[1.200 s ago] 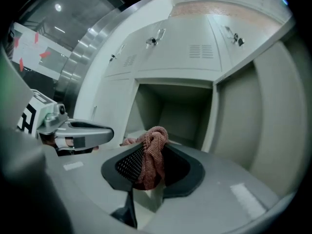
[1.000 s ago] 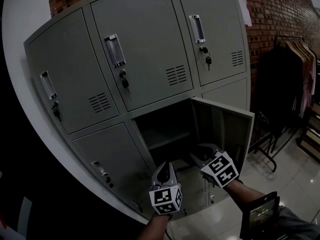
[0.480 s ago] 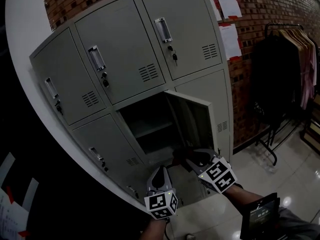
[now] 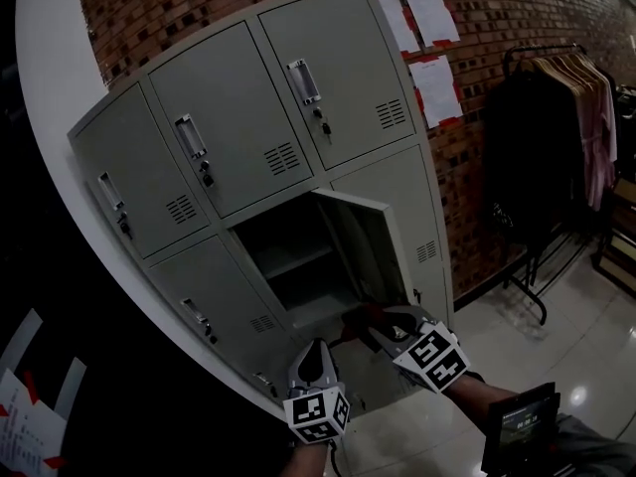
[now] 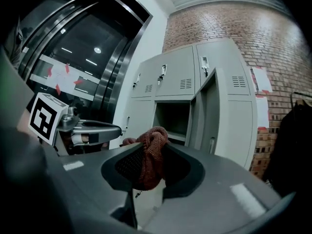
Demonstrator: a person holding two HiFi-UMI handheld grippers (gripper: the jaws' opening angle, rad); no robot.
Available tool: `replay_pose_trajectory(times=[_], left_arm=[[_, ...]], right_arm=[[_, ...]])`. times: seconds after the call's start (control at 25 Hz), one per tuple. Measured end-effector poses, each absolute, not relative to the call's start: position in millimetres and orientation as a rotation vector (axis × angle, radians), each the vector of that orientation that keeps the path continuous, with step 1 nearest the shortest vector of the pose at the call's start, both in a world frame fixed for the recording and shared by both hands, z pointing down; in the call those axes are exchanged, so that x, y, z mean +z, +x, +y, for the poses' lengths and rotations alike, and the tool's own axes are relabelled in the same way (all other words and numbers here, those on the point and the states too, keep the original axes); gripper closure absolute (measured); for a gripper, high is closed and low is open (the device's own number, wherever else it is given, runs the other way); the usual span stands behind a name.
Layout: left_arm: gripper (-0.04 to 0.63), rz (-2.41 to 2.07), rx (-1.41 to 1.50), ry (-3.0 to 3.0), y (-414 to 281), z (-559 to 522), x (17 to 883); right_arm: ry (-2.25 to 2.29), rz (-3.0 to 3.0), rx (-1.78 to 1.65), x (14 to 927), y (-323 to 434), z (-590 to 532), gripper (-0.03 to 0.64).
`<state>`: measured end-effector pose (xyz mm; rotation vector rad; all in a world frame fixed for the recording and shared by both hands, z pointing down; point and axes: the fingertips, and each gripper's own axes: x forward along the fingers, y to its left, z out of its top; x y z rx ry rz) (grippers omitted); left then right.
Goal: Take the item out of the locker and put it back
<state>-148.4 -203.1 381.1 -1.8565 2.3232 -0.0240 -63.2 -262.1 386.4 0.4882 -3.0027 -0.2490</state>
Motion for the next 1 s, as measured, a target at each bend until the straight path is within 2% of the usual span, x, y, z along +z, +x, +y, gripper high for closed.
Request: replay_pose_trajectory(times=[1.0], left_arm=[[0.598,2.294,0.030,-1.936,-174,-126,387]], right_arm=[[0.605,-2.958,-0.180,401,-78,-188,0.515]])
